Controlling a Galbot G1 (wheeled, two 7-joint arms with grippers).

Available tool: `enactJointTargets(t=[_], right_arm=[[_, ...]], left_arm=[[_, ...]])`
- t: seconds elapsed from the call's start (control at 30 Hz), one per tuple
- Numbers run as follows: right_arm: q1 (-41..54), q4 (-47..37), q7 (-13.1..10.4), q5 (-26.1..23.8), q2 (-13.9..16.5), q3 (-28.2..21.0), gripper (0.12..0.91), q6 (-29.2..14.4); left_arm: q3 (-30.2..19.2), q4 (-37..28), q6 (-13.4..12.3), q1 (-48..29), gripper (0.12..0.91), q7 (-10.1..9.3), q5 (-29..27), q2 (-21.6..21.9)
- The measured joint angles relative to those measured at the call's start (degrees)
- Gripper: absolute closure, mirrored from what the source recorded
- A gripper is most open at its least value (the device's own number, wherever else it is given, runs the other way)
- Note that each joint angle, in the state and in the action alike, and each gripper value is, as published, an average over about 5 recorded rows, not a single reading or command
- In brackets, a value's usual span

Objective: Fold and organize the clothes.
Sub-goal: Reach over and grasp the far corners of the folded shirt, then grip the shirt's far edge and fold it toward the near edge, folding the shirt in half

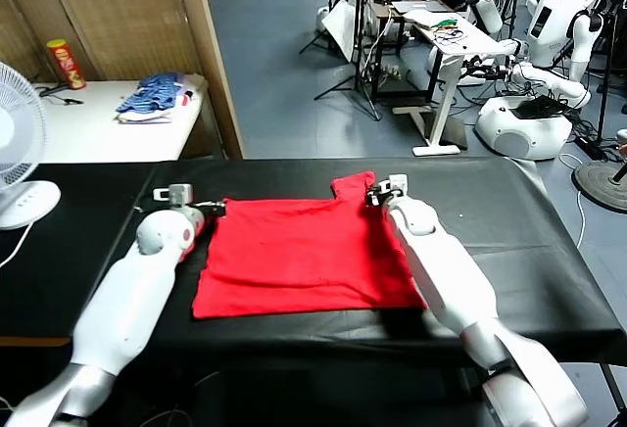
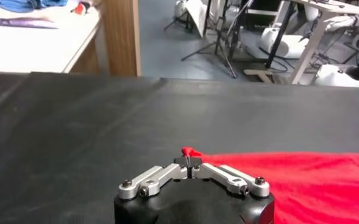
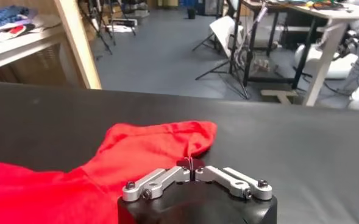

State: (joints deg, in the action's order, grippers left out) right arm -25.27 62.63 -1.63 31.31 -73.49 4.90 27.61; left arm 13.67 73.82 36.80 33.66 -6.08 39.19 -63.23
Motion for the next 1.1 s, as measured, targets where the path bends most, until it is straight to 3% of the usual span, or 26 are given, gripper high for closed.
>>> enactJointTargets(t=[0.3, 0.57, 0.8, 1.1], right_arm=[[-9.9, 20.3, -0.4, 5.3, 8.6, 2.7, 0.903, 2.2], [-18.3, 34.4, -5.0, 7.5, 14.9, 3.8, 0.903, 8.8], [-23.7, 41.9, -7.1, 7.4, 18.0, 4.5, 0.903, 14.2], [-28.9, 46.2, -7.3, 7.1, 20.0, 4.8, 0.903, 14.6]], left_arm=[[3.0, 11.2, 0.8, 6.1, 0.905, -0.18, 2.8, 4.0], [7.1, 24.3, 1.3, 16.8, 0.905, -0.41, 3.5, 8.7], [10.5, 33.2, 2.1, 25.9, 0.905, -0.66, 2.2, 11.1], [13.6, 39.0, 2.7, 33.9, 0.905, -0.14, -0.8, 11.6]])
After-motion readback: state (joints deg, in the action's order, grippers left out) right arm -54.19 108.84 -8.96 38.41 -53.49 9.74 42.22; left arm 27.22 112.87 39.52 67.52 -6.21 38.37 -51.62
